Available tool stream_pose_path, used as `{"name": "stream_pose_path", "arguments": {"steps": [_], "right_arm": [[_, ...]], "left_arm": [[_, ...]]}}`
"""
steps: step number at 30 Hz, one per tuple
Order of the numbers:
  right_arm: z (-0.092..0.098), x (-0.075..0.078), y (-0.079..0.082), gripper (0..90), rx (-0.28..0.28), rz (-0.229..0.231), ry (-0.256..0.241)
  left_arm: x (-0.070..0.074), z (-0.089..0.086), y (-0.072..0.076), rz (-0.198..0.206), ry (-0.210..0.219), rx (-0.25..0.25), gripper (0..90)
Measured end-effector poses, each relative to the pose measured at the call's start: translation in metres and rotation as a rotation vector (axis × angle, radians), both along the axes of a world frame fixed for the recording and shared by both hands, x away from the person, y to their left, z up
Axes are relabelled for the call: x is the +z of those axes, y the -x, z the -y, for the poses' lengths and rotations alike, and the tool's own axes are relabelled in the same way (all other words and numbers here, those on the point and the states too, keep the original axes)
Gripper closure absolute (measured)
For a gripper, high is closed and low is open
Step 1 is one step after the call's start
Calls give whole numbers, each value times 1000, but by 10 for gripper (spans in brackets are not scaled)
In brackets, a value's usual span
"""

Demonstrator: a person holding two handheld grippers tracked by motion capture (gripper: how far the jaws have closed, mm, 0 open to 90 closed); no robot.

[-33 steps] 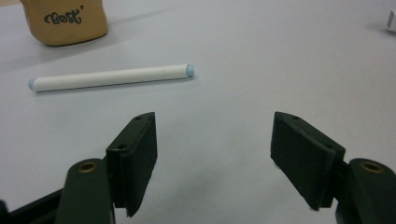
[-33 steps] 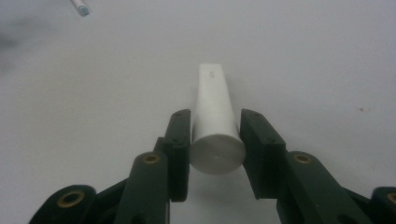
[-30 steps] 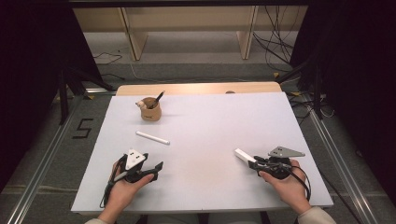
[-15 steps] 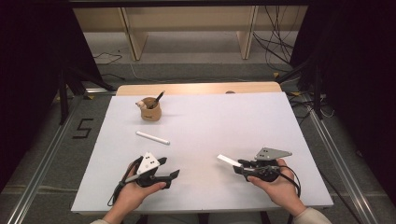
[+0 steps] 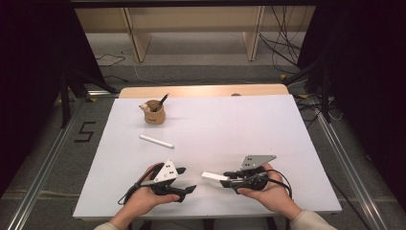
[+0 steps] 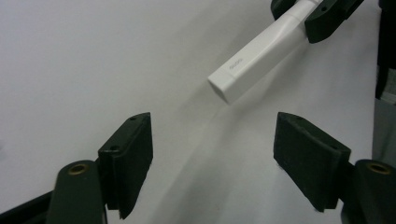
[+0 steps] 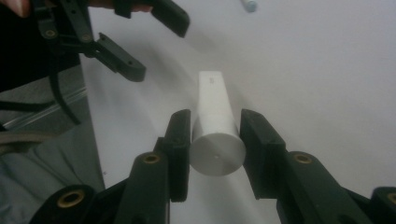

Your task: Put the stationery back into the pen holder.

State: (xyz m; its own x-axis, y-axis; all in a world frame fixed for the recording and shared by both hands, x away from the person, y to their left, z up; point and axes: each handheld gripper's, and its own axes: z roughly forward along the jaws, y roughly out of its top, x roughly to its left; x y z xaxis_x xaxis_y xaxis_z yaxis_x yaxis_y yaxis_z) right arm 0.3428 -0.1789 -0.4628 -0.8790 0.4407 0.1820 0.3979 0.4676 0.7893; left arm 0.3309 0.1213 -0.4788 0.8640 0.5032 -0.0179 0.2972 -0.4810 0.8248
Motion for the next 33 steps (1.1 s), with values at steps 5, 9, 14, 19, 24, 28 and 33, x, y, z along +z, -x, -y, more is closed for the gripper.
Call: {"name": "stream_pose_path", "arguments": {"steps": [5,9,14,19,24,28,33], "right_arm": [[-12,0,-1,655,67,-9,-3],[-21,0,0,654,97,-8,3],[-26,0,0,655,122,-14,6],[-29,1,-1,655,131,-14,-5],[-34,5,-1,655,141,-13,-23],[-39,8,-2,654,148,4,-16],[-41,10,-5,651,148,4,-19]], "left_arm": [[-1,8,-3,3,-36,-78,293],[0,17,-5,13,-62,-134,321],[2,23,-7,37,-85,-191,359],[0,30,-8,50,-109,-242,420],[1,35,-7,75,-129,-264,540],[2,37,-7,75,-152,-266,586],[2,40,-6,70,-170,-279,627]]}}
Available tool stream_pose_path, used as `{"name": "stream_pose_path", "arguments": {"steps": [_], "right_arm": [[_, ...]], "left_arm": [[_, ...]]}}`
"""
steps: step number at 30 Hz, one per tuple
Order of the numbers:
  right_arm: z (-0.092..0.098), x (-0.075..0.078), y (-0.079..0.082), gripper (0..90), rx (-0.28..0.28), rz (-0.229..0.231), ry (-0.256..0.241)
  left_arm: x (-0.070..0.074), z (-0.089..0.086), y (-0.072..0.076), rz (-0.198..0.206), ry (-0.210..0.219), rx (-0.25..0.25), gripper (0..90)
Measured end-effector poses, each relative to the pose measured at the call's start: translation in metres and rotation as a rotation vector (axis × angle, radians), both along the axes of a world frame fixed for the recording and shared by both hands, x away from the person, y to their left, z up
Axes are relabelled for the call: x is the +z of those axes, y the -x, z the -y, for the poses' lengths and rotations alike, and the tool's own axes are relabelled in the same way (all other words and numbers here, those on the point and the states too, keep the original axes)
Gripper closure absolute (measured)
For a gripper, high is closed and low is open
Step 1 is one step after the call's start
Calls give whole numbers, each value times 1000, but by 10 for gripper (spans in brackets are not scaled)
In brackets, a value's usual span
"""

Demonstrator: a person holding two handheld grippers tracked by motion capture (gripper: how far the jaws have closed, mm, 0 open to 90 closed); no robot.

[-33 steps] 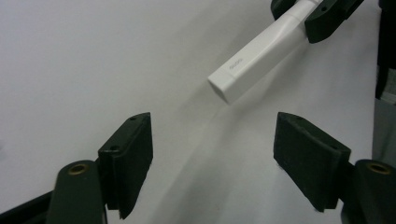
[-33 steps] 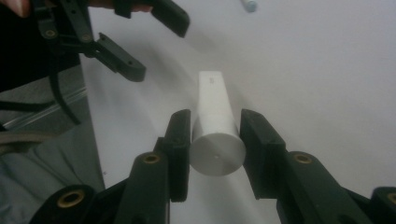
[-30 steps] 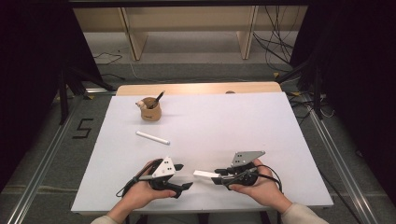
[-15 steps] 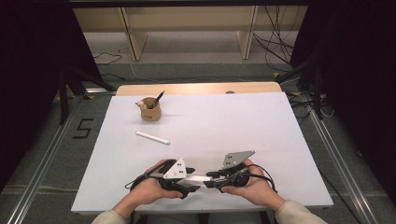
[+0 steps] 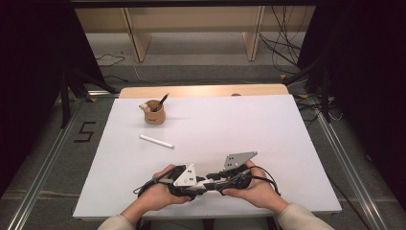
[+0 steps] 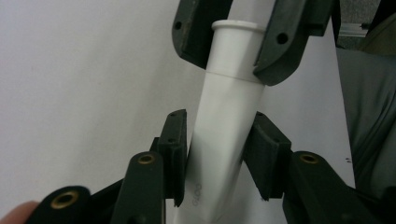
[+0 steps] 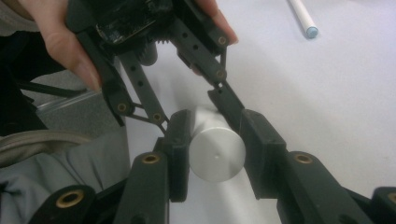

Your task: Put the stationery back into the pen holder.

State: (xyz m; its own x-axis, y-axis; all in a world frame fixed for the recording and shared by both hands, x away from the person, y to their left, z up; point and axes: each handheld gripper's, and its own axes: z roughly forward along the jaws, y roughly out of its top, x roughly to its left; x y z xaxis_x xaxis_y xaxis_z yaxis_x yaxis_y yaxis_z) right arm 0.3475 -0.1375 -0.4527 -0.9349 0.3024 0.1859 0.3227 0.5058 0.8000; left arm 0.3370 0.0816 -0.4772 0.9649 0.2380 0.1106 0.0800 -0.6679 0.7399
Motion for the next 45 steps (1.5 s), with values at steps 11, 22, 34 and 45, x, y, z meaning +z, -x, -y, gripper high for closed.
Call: {"name": "stream_pose_path", "arguments": {"steps": [11,22,34,45], "right_arm": [[3,4,-6,443,-128,50,-130],[21,3,-13,425,-271,75,-179],[37,-1,-17,419,-341,67,-173],[61,-5,-21,402,-403,83,-150]], "left_arm": [[0,-6,-6,-65,114,163,668],[-1,-27,-18,-79,294,451,668],[3,-50,-25,-19,368,671,668],[4,-68,-32,17,380,793,668]]}}
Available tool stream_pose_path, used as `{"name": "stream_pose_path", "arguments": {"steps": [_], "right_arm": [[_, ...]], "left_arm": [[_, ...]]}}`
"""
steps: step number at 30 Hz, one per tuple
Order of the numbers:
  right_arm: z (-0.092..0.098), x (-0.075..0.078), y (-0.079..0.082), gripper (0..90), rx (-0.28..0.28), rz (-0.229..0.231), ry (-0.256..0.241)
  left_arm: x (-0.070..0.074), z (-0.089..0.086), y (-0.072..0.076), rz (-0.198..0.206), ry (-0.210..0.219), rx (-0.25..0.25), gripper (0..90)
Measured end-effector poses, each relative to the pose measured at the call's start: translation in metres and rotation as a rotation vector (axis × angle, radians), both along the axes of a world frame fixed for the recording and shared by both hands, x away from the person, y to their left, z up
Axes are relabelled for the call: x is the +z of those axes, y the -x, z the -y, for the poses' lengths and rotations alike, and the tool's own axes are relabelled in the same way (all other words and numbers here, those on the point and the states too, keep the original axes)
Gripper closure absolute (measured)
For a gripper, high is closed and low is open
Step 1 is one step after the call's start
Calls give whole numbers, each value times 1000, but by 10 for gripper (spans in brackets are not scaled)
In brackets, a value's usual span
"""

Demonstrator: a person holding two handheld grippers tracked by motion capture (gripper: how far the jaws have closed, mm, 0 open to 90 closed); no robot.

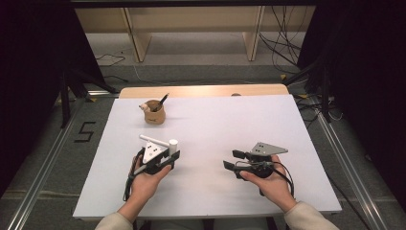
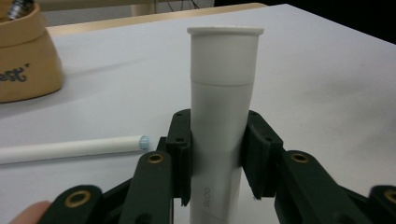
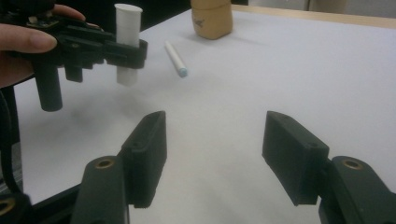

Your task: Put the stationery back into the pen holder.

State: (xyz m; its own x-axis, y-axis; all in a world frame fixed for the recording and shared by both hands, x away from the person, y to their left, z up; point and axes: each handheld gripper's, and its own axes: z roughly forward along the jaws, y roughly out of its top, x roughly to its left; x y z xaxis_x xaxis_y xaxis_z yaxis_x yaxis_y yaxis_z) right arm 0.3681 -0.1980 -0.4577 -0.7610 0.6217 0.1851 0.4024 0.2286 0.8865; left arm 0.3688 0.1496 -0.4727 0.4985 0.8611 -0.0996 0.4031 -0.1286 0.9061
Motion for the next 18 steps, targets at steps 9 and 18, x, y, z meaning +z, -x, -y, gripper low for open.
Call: {"name": "stream_pose_path", "arguments": {"steps": [9,18], "right_arm": [[17,-5,-1,380,-49,2,29],[25,-9,-1,357,-72,-4,65]], "left_arm": [[4,-10,-5,17,5,58,668],[6,-17,-8,23,8,93,668]]}}
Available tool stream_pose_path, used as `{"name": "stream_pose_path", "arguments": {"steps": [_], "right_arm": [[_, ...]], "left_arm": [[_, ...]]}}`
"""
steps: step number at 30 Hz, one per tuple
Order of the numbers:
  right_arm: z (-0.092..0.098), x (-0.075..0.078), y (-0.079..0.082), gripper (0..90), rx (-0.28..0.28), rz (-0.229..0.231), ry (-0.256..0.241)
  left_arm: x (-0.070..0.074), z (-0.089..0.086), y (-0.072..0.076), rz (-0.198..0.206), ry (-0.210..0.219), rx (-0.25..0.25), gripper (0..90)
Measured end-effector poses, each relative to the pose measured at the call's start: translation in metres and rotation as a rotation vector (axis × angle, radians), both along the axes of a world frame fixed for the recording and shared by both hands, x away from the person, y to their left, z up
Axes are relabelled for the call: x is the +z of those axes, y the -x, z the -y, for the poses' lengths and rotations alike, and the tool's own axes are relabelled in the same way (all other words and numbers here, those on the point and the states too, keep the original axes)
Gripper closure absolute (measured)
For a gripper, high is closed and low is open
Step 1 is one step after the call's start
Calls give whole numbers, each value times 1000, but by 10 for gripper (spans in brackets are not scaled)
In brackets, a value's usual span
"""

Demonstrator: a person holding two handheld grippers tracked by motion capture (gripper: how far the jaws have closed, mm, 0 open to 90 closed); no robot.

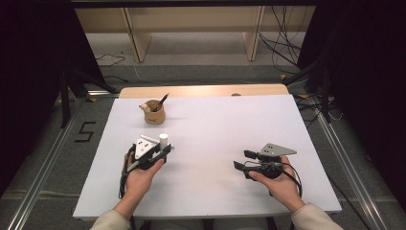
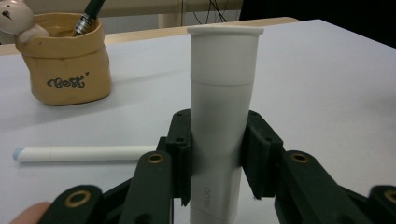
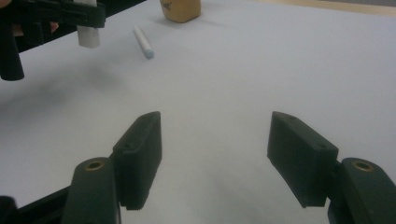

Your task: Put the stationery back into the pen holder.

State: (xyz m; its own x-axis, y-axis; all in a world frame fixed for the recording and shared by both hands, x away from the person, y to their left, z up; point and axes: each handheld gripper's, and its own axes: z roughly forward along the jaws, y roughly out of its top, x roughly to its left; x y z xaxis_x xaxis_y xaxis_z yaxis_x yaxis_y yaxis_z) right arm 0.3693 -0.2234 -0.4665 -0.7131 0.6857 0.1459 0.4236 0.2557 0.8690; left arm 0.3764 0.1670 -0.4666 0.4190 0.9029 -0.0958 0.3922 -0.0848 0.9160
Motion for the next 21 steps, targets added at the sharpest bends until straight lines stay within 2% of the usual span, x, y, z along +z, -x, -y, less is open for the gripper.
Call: {"name": "stream_pose_path", "arguments": {"steps": [11,21], "right_arm": [[13,-3,2,339,-35,11,30],[16,-7,3,325,-36,1,43]], "left_arm": [[4,-10,-9,18,-1,49,668],[5,-12,-13,15,-11,55,668]]}}
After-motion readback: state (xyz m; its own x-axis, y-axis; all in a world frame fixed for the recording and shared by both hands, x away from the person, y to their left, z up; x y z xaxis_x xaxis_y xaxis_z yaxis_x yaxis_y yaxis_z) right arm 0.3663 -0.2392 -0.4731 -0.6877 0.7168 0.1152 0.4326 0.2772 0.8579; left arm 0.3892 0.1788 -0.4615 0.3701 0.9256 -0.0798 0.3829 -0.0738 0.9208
